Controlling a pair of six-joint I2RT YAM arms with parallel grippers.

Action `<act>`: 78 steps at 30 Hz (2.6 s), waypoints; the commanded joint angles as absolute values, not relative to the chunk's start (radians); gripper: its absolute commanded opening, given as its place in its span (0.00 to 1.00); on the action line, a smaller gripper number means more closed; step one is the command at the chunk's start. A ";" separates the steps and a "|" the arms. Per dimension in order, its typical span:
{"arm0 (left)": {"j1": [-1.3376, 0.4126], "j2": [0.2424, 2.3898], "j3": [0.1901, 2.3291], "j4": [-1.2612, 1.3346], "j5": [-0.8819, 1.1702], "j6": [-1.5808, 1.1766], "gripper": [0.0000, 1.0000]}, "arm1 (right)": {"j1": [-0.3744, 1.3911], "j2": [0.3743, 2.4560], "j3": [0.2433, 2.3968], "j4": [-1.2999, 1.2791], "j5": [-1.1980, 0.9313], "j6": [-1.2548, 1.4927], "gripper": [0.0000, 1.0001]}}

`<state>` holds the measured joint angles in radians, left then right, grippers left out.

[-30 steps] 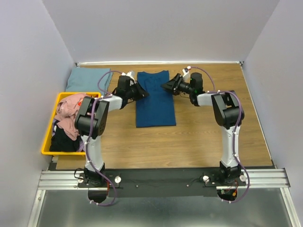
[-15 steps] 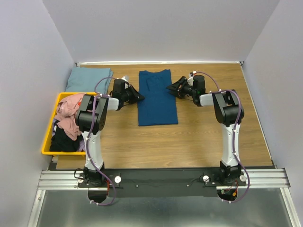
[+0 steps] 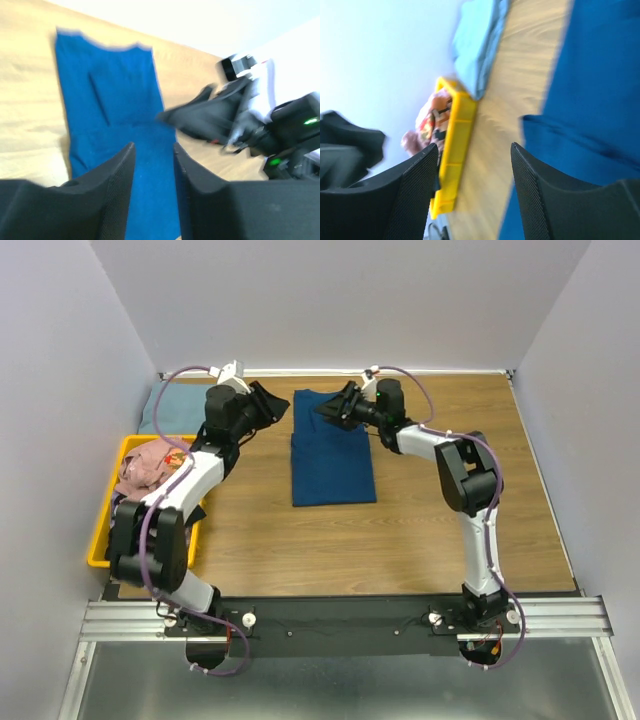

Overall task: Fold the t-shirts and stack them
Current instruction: Fold the tshirt

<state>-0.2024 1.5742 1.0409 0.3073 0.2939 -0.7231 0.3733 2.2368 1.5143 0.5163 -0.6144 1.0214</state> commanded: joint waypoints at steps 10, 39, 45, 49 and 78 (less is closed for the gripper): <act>-0.187 1.141 0.885 0.100 -0.058 -0.454 0.87 | 0.430 2.497 1.430 0.588 -0.502 1.232 0.69; -0.233 1.023 0.713 -0.126 0.107 -0.345 0.84 | 0.383 1.752 0.944 0.021 -0.499 0.594 0.68; -0.343 1.137 0.750 -0.268 0.028 -0.382 0.82 | 0.388 1.645 0.931 -0.173 -0.231 0.512 0.63; -0.442 1.222 0.790 -0.322 -0.067 -0.413 0.82 | 0.408 1.592 0.922 -0.251 -0.059 0.497 0.59; -0.520 1.298 0.825 -0.351 -0.112 -0.431 0.82 | 0.595 1.778 1.045 -0.412 0.152 0.500 0.45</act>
